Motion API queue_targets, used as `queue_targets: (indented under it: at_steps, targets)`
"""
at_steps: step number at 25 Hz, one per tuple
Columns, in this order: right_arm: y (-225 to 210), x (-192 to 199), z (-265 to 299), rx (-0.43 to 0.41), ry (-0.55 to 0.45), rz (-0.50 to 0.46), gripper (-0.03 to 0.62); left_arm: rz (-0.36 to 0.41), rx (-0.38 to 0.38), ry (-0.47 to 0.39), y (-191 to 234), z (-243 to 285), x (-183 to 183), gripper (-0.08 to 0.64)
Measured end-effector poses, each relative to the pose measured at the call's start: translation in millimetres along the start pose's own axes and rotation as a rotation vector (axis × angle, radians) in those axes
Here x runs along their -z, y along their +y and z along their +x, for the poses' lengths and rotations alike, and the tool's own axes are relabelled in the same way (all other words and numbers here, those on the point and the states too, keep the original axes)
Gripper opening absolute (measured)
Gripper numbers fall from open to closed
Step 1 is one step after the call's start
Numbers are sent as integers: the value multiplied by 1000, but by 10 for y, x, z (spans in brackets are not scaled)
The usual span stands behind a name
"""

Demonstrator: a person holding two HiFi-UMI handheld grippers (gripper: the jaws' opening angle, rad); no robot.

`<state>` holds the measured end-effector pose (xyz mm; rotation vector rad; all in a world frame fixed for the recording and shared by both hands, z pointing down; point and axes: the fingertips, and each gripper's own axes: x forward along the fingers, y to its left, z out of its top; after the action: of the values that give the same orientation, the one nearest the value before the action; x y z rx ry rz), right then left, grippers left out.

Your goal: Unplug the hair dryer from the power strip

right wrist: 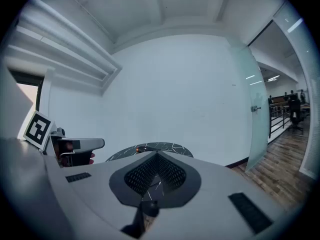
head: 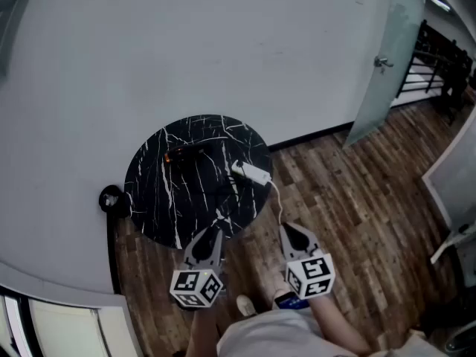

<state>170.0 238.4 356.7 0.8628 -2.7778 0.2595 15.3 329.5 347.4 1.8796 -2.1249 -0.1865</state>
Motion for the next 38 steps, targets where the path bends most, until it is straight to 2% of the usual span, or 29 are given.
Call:
queue_targets:
  at_steps: [8,16,20,23,31,38]
  targets:
    - [-126,-63,-99,17,-15,-5,-3,8,18,12,-123,-3,-10,107]
    - [-343,-21,-106,13,-12,11,-3,6,-44,8,-81,120,13,107]
    - [-487,-36,-106,5,-23,9,-3,-5,23,10,-255,231,-3,107]
    - [-574,-8,-143,-15,-25,29,-3,-40,42,-10,-338,280,-8,103]
    - [-821,17,-62,-22,-50,71,-3,6,-1,22,-323,483,33,101]
    - [-913,43,341,-34,-27,76,-3,17,-29,53,-88,781,64,97]
